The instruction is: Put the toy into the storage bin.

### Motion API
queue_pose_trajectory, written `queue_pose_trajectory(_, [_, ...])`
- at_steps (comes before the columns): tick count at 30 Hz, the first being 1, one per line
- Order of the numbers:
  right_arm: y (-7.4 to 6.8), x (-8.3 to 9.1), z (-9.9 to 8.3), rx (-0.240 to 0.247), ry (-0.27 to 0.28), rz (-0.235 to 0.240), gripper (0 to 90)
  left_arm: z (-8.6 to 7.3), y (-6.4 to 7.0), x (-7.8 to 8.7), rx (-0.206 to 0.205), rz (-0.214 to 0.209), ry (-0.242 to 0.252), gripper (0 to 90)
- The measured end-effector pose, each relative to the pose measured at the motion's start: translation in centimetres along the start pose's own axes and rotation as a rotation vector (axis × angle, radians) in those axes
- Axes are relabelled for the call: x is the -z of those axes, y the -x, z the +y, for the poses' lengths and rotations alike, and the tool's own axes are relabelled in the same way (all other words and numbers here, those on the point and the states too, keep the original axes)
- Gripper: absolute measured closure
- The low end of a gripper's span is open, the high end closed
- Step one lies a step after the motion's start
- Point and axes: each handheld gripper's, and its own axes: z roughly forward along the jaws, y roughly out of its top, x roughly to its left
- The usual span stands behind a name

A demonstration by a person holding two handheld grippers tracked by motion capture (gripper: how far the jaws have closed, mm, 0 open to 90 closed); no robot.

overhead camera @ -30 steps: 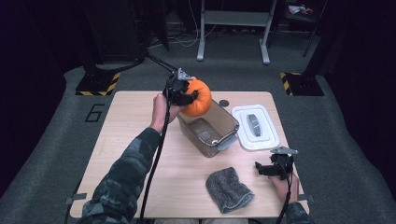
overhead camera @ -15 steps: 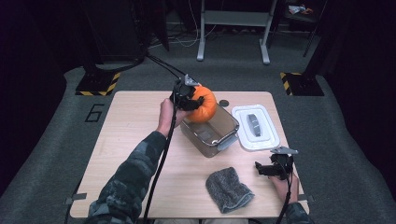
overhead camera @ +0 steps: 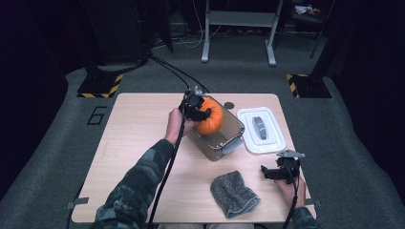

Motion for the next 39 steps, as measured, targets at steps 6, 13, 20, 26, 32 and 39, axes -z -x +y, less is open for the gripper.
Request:
queue_pose_trajectory(6, [0.0,0.0,0.0,0.000,0.001,0.001,0.6,-0.5,0.2,-1.0,0.003,0.015,-0.019,62.8])
queue_pose_trajectory(13, [0.0,0.0,0.0,0.005,0.000,0.002,0.7,-1.0,-0.1,-1.7,0.014,0.022,-0.038,61.1])
queue_pose_trajectory(20, [0.0,0.0,0.0,0.004,0.000,0.002,0.8,-1.0,-0.6,-2.3,0.011,0.042,-0.060,60.3])
queue_pose_trajectory(26, [0.0,0.0,0.0,0.004,0.001,0.002,0.8,-1.2,-1.0,-2.8,0.011,0.044,-0.088,59.4])
queue_pose_trajectory(32, [0.0,0.0,0.0,0.004,0.001,0.003,1.0,-1.3,-1.1,-3.1,0.008,0.034,-0.103,58.1])
queue_pose_trajectory(39, [0.0,0.0,0.0,0.004,0.002,0.004,1.1,-1.4,-1.3,-3.7,0.016,0.017,-0.139,49.6])
